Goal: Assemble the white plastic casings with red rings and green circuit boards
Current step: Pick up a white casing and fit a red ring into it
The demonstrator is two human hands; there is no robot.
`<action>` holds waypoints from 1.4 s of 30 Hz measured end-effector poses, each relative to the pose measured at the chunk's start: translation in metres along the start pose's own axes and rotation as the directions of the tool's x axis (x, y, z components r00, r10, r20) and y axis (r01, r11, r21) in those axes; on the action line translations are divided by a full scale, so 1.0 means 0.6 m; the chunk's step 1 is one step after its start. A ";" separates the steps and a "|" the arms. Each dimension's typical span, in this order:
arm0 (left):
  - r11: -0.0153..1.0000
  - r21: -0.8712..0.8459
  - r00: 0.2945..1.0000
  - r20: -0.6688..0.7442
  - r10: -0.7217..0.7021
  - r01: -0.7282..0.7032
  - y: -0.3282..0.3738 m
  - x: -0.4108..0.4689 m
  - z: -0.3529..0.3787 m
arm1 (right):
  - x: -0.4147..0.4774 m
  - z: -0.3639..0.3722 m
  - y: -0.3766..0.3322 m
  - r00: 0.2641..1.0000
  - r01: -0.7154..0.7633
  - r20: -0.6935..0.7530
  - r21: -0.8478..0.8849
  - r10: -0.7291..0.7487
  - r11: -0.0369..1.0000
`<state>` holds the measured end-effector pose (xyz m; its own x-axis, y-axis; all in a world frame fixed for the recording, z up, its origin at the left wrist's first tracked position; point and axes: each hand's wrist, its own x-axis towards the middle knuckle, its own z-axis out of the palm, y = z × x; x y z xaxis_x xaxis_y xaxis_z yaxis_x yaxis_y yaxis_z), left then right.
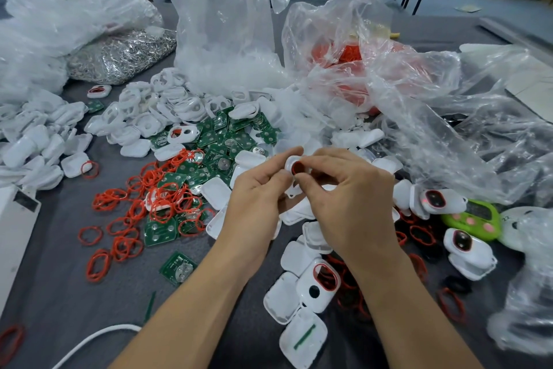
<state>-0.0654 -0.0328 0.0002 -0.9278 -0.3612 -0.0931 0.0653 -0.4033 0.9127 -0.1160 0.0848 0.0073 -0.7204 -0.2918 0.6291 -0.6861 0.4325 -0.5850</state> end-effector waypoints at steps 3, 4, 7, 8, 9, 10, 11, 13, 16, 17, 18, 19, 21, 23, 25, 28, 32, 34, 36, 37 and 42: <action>1.000 -0.003 1.000 0.001 -0.008 0.008 0.001 -0.001 -0.001 | -0.002 0.002 -0.003 1.000 -0.006 0.001 -0.007 0.006 1.000; 1.000 0.000 1.000 0.002 -0.008 0.008 0.001 -0.001 -0.001 | -0.002 0.002 -0.004 1.000 -0.014 0.000 -0.004 0.014 1.000; 1.000 0.017 1.000 0.008 0.000 0.000 -0.001 -0.001 -0.003 | -0.004 0.001 -0.008 0.999 -0.032 0.001 -0.003 0.032 0.999; 0.999 0.036 1.000 0.006 0.007 -0.007 -0.002 -0.001 -0.003 | -0.005 0.003 -0.010 0.999 -0.031 0.003 -0.009 0.031 0.999; 0.998 0.061 1.000 0.003 0.016 -0.016 -0.002 -0.002 -0.004 | -0.006 0.004 -0.012 0.999 -0.033 0.006 -0.014 0.033 0.999; 0.996 0.083 1.000 -0.001 0.025 -0.025 -0.002 -0.002 -0.005 | -0.006 0.006 -0.015 0.999 -0.036 0.009 -0.018 0.036 0.999; 0.995 0.099 0.999 -0.003 0.032 -0.031 -0.002 -0.003 -0.005 | -0.006 0.007 -0.017 0.999 -0.038 0.009 -0.024 0.038 0.999; 0.992 0.121 0.999 -0.013 0.041 -0.039 0.000 -0.002 -0.008 | -0.005 0.009 -0.019 0.999 -0.031 0.008 -0.042 0.031 0.999; 0.990 0.137 0.998 -0.037 0.047 -0.041 0.001 -0.001 -0.012 | -0.005 0.006 -0.019 0.999 -0.027 0.045 -0.065 0.030 0.998; 0.989 0.145 0.998 -0.043 0.047 -0.040 0.001 0.000 -0.013 | -0.004 0.005 -0.017 0.998 -0.035 0.059 -0.055 0.038 0.998; 0.988 0.152 0.998 -0.044 0.045 -0.038 0.001 0.001 -0.014 | -0.003 0.002 -0.016 0.996 -0.056 0.069 -0.032 0.059 0.998; 0.988 0.154 0.998 -0.040 0.040 -0.034 0.001 0.001 -0.015 | -0.001 -0.001 -0.015 0.993 -0.093 0.076 -0.002 0.093 0.996; 0.989 0.146 0.999 -0.031 0.026 -0.022 0.001 0.002 -0.017 | 0.005 -0.007 -0.012 0.974 -0.214 0.101 0.097 0.205 0.972; 0.991 0.133 1.000 -0.023 0.010 -0.007 0.003 0.004 -0.019 | 0.012 -0.014 -0.007 0.925 -0.371 0.185 0.239 0.333 0.897; 0.994 0.110 1.000 -0.019 -0.001 0.003 0.005 0.006 -0.020 | 0.016 -0.020 -0.002 0.886 -0.457 0.239 0.304 0.397 0.836; 0.997 0.082 1.000 -0.025 0.002 0.000 0.003 0.008 -0.020 | 0.017 -0.020 0.002 0.881 -0.470 0.220 0.289 0.420 0.834; 0.997 0.065 0.999 -0.038 0.031 -0.028 -0.002 0.007 -0.021 | 0.013 -0.010 0.000 0.880 -0.472 0.204 0.284 0.428 0.835; 0.998 0.055 0.999 -0.038 0.034 -0.032 -0.004 0.006 -0.022 | 0.011 -0.006 -0.001 0.879 -0.476 0.192 0.307 0.436 0.824; 0.999 0.044 0.999 -0.032 0.030 -0.029 -0.004 0.005 -0.023 | 0.010 -0.005 -0.001 0.886 -0.463 0.195 0.316 0.421 0.828; 0.998 0.049 0.999 -0.028 0.029 -0.028 -0.004 0.005 -0.023 | 0.010 -0.005 -0.001 0.892 -0.449 0.198 0.311 0.405 0.837; 0.997 0.081 1.000 -0.002 0.008 -0.008 -0.003 0.004 -0.027 | 0.013 -0.014 0.002 0.909 -0.403 0.220 0.253 0.354 0.880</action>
<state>-0.0616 -0.0465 -0.0084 -0.9266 -0.3660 -0.0864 0.0427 -0.3306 0.9428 -0.1215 0.0904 0.0159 -0.9199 -0.2997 0.2529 -0.3387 0.2822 -0.8976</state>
